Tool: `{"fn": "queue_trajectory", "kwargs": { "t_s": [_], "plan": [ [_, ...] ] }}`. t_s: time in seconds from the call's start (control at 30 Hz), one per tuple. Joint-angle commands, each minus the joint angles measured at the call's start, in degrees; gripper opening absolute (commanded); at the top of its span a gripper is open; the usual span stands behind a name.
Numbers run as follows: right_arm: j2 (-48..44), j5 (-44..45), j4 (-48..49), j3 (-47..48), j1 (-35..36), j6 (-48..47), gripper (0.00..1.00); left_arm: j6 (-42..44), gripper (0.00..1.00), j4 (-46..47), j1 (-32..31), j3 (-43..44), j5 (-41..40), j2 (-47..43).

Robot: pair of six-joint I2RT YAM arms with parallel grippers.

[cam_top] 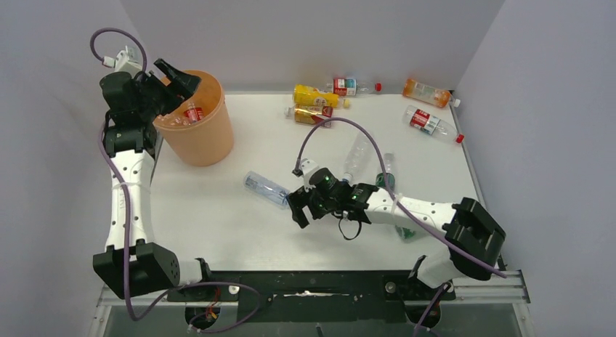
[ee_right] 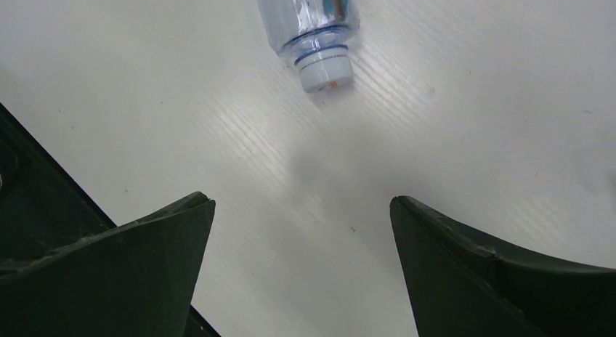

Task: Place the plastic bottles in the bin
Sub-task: Place the plastic bottle in the trash bin, then pick up the plastic bottle at the center of the board.

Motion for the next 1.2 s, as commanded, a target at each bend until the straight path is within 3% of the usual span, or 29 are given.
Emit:
{"fn": "queue_trajectory", "kwargs": {
  "t_s": [0.0,0.23,0.37,1.17],
  "plan": [
    [4.7,-2.1,7.0,4.9,-1.9,-7.2,0.96,1.7,0.83,-3.5,-2.7,-2.5,-0.5,-4.7],
    [14.2,-3.5,9.6,8.9,-3.0,-12.9,0.84,2.1,0.84,-5.4,-4.3,-7.1,-0.6,-8.9],
    [13.1,-4.5,11.5,8.6,-4.1,-14.0,0.82,2.0,0.84,-4.8,-4.4,-8.5,0.1,-9.1],
    [24.0,-13.4,-8.8,25.3,-6.4,-25.0,0.74,1.2,0.85,-3.2,-5.0,-9.6,0.7,-8.8]
  ]
}}
